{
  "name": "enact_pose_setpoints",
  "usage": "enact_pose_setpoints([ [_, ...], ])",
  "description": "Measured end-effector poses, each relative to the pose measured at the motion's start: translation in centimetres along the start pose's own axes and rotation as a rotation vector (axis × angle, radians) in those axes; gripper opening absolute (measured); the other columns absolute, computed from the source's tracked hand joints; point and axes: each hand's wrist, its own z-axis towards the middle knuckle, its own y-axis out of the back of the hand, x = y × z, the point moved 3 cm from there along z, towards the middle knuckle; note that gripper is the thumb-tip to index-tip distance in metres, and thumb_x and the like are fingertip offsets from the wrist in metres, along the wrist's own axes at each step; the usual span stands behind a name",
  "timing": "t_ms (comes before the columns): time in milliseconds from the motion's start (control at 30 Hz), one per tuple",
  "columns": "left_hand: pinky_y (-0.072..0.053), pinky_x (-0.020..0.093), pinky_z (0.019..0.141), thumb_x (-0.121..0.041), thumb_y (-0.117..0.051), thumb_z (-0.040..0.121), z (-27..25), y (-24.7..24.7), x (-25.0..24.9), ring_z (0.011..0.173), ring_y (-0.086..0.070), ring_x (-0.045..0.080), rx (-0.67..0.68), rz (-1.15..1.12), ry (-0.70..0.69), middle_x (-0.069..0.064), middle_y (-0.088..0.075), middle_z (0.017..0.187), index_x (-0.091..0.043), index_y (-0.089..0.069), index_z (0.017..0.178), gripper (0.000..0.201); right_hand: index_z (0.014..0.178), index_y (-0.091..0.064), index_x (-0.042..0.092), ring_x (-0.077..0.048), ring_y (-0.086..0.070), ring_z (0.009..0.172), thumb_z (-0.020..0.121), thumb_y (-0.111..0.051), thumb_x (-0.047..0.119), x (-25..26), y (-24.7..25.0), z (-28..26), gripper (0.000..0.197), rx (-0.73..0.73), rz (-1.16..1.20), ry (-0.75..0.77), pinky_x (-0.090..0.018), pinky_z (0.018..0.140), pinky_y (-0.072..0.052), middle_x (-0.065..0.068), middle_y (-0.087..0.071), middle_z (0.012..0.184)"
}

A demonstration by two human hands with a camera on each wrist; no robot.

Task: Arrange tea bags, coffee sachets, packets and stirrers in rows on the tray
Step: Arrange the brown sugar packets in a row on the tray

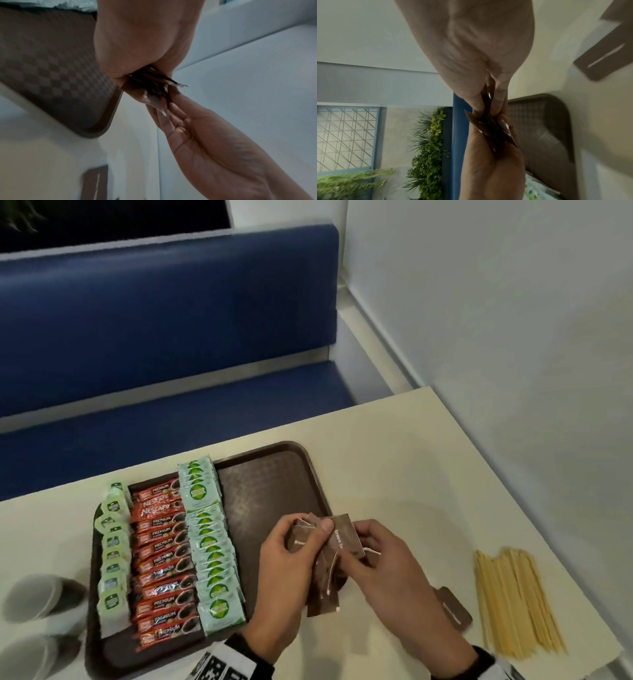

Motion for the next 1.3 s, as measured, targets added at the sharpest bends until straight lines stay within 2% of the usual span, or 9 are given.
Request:
enact_pose_setpoints([
  [100, -0.063, 0.062, 0.093, -0.031, -0.087, 0.089, 1.7, 1.9, -1.0, 0.099, -0.077, 0.044, -0.105, -0.049, -0.056, 0.015, -0.081, 0.099, -0.016, -0.076, 0.103, 0.023, 0.109, -0.076, 0.033, -0.001, -0.077, 0.091, 0.102, -0.069, 0.039, 2.1, -1.6, 2.2, 0.011, 0.062, 0.016, 0.034, -0.019, 0.079, -0.057, 0.020, -0.078, 0.104],
  [200, -0.065, 0.053, 0.088, -0.034, -0.085, 0.092, 2.5, 3.2, -1.5, 0.095, -0.079, 0.036, -0.201, -0.105, -0.110, 0.013, -0.081, 0.099, -0.015, -0.075, 0.107, 0.026, 0.106, -0.080, 0.030, -0.008, -0.078, 0.093, 0.101, -0.072, 0.036, 3.4, -3.4, 4.0, 0.011, 0.079, 0.011, 0.066, -0.034, 0.090, -0.062, 0.015, -0.079, 0.100],
  [267, -0.064, 0.048, 0.085, -0.036, -0.084, 0.092, 2.9, 4.1, -1.4, 0.092, -0.078, 0.032, -0.264, -0.151, -0.129, 0.014, -0.080, 0.100, -0.015, -0.074, 0.107, 0.028, 0.103, -0.080, 0.030, -0.006, -0.078, 0.091, 0.098, -0.076, 0.035, 3.8, -4.8, 4.9, 0.008, 0.086, -0.001, 0.092, -0.035, 0.090, -0.061, 0.015, -0.080, 0.096],
  [400, -0.064, 0.048, 0.086, -0.037, -0.085, 0.088, 3.4, 6.2, -0.9, 0.093, -0.076, 0.034, -0.374, -0.299, -0.105, 0.022, -0.078, 0.104, -0.009, -0.073, 0.108, 0.036, 0.095, -0.075, 0.027, -0.008, -0.077, 0.078, 0.090, -0.084, 0.034, 4.4, -7.5, 5.8, 0.013, 0.054, -0.027, 0.131, -0.032, 0.077, -0.063, 0.010, -0.079, 0.087],
  [567, -0.056, 0.069, 0.102, -0.033, -0.083, 0.093, 3.5, 8.6, -0.2, 0.114, -0.073, 0.050, -0.381, -0.510, 0.003, 0.027, -0.077, 0.117, -0.005, -0.071, 0.120, 0.040, 0.091, -0.076, 0.017, -0.013, -0.079, 0.069, 0.091, -0.084, 0.021, 5.6, -10.4, 5.6, 0.009, 0.102, -0.019, 0.178, -0.025, 0.060, -0.063, 0.004, -0.079, 0.082],
  [667, -0.059, 0.057, 0.104, -0.026, -0.075, 0.099, 3.2, 9.6, -0.9, 0.115, -0.076, 0.042, -0.338, -0.595, 0.037, 0.023, -0.078, 0.119, -0.002, -0.069, 0.127, 0.038, 0.096, -0.077, 0.018, -0.015, -0.080, 0.076, 0.093, -0.081, 0.023, 6.5, -11.8, 5.2, 0.007, 0.129, -0.013, 0.167, -0.031, 0.062, -0.066, 0.002, -0.080, 0.086],
  [867, -0.061, 0.029, 0.066, -0.022, -0.079, 0.095, 3.4, 11.6, -2.2, 0.097, -0.080, 0.030, -0.304, -0.588, 0.005, 0.020, -0.080, 0.115, -0.008, -0.073, 0.123, 0.031, 0.102, -0.072, 0.019, -0.018, -0.081, 0.076, 0.101, -0.073, 0.025, 8.1, -12.7, 5.6, 0.006, 0.124, -0.018, 0.098, -0.041, 0.064, -0.067, 0.003, -0.081, 0.084],
  [1133, -0.067, 0.034, 0.073, -0.014, -0.088, 0.087, 3.9, 13.0, -3.7, 0.094, -0.081, 0.032, -0.414, -0.359, -0.148, 0.011, -0.082, 0.103, -0.012, -0.072, 0.114, 0.031, 0.096, -0.080, 0.029, -0.011, -0.074, 0.080, 0.097, -0.077, 0.028, 8.9, -12.1, 8.2, 0.003, 0.182, -0.179, 0.130, -0.020, 0.059, -0.058, 0.006, -0.078, 0.084],
  [1300, -0.066, 0.035, 0.069, -0.016, -0.089, 0.086, 4.3, 13.4, -3.8, 0.089, -0.081, 0.030, -0.436, -0.350, -0.124, 0.012, -0.081, 0.101, -0.015, -0.074, 0.110, 0.028, 0.099, -0.078, 0.030, -0.012, -0.074, 0.084, 0.097, -0.076, 0.030, 10.0, -11.4, 10.8, 0.003, 0.218, -0.219, 0.138, -0.026, 0.067, -0.056, 0.008, -0.079, 0.087],
])
